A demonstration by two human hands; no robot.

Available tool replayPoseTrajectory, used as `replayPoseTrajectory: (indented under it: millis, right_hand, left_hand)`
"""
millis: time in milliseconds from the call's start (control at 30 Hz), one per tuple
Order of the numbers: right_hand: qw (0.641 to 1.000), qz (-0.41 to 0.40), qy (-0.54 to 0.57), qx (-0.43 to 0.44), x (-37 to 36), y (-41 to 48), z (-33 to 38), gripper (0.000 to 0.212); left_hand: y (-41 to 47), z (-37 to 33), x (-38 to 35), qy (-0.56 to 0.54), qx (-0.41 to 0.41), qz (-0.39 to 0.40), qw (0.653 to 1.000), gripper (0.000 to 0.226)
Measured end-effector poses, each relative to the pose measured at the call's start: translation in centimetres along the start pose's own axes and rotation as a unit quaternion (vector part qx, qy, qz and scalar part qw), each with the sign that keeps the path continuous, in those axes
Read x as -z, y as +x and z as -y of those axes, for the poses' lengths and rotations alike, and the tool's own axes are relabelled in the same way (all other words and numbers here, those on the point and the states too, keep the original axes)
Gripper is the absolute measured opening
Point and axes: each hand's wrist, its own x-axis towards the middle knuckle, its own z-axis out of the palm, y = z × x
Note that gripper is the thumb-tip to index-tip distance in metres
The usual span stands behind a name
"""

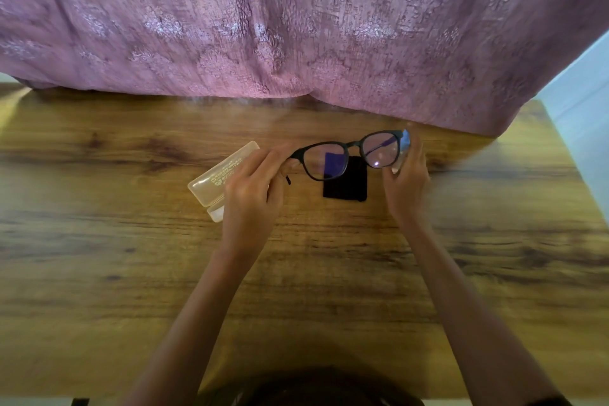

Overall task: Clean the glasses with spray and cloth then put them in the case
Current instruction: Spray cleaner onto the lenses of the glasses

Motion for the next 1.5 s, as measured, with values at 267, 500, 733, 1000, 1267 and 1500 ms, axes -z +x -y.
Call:
replayPoseTrajectory:
  millis: [267,500,733,1000,1267,1500]
  right_hand:
    - [0.994,0.048,0.080,-0.054,1.0,0.1,1.3,0.052]
    - [0.961,0.123,0.215,-0.119,3.4,-3.8,3.8,0.040]
    - [0.922,0.176,0.335,-0.086,5.3,-6.1,8.5,0.038]
    - [0.887,0.248,0.377,-0.100,5.0,-7.0,11.7,0.041]
    - [0.950,0.220,0.212,0.065,4.4,-7.1,12.7,0.053]
    - [0.963,0.219,0.122,0.096,3.8,-6.8,13.0,0.059]
  left_hand:
    - [-1.9,-0.1,0.0,0.010,0.049,0.007,0.999,0.023]
    - [-2.7,0.5,-0.1,0.023,0.078,-0.002,0.997,0.021]
    - [-3.1,0.9,-0.2,0.026,0.092,0.005,0.995,0.023]
    - [-3.3,1.4,-0.4,0.032,0.091,0.012,0.995,0.023]
    - [-3.3,1.1,-0.4,0.026,0.080,0.004,0.996,0.023]
    - [-3.5,1.3,-0.4,0.031,0.090,0.008,0.995,0.021]
